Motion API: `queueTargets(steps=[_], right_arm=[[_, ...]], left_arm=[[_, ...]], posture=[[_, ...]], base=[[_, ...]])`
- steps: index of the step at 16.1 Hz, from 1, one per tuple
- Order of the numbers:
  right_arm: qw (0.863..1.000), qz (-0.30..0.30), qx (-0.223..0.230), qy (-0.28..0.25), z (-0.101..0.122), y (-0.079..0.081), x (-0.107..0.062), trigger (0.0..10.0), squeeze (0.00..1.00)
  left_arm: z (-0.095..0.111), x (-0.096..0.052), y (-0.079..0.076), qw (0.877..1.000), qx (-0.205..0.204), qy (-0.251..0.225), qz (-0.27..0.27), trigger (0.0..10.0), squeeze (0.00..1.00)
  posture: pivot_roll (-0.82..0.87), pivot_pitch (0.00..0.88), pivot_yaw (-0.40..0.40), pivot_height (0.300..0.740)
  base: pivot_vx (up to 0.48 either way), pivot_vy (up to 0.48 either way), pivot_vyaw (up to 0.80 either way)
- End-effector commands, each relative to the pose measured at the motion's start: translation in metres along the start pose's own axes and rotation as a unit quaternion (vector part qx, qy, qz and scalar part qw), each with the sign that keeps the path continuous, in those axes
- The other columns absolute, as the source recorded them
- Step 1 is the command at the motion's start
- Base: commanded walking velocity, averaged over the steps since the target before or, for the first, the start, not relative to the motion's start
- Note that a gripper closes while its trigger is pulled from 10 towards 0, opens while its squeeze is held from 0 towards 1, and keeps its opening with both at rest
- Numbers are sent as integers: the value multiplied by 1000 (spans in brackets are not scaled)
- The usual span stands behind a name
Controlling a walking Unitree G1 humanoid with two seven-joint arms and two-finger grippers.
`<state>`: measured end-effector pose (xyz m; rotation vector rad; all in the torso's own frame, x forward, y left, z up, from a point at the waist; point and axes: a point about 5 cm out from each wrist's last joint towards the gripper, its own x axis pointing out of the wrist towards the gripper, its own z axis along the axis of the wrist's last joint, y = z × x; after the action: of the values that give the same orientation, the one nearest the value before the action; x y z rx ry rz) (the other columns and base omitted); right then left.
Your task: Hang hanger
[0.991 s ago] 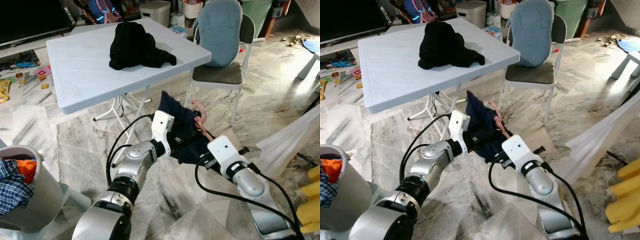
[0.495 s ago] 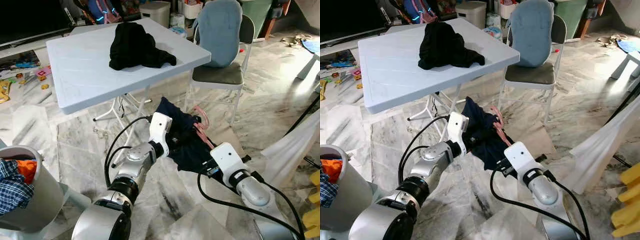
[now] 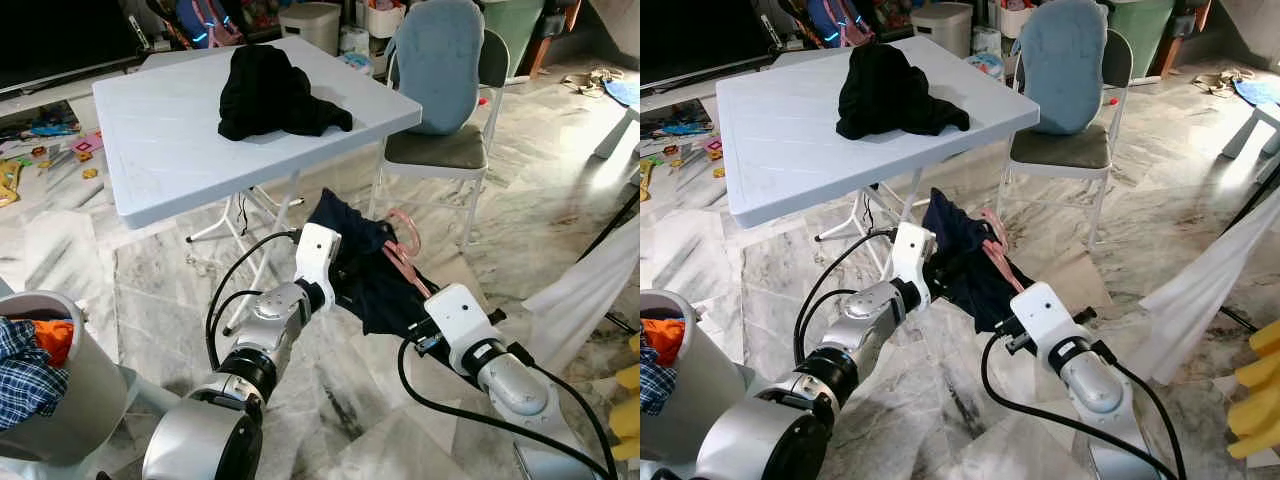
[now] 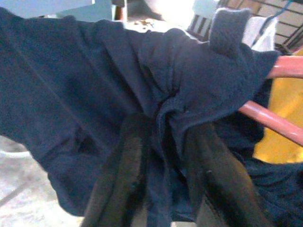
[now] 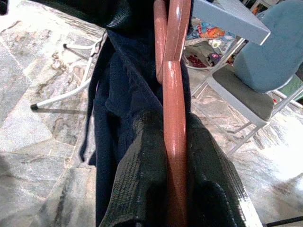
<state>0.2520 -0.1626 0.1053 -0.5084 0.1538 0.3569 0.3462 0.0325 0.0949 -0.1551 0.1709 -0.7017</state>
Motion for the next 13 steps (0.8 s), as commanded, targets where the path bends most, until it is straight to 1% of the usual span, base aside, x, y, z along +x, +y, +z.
queueTargets(steps=[1,2,3,6,7,9,10,11,13], right_arm=[[1000,-2,-7,-28,13,-2,-2,10000,0],[1000,-1,-7,-29,14,-2,-3,10000,0],[1000,3,-12,-28,14,-1,-4,10000,0],[999,13,-16,-25,13,2,-8,10000,0],[999,24,-24,-18,9,5,-13,10000,0],[999,35,-36,-9,4,6,-18,10000,0],[998,43,-52,5,-3,6,-25,10000,0],[997,45,-63,18,-9,5,-30,10000,0],[995,49,-81,43,-21,2,-40,10000,0]], left_arm=[[7,-2,12,999,12,-5,33,0,0],[7,-2,14,999,8,-3,44,0,0],[6,-4,18,998,13,2,62,0,0],[9,-6,27,995,21,4,93,0,0],[10,-9,36,991,30,9,128,0,0],[12,-14,47,985,33,14,167,0,0],[15,-19,57,980,39,16,197,0,0],[19,-22,64,975,45,13,216,0,0],[25,-26,73,969,44,10,243,0,0]], posture=[[-143,0,74,740],[-143,0,74,740],[-146,0,74,740],[-145,0,71,740],[-142,0,70,740],[-140,0,70,740],[-140,0,70,740],[-140,0,70,740],[-138,0,68,740]], base=[[0,0,0],[0,0,0],[0,0,0],[0,0,0],[0,0,0],[0,0,0],[0,0,0],[0,0,0],[0,0,0]])
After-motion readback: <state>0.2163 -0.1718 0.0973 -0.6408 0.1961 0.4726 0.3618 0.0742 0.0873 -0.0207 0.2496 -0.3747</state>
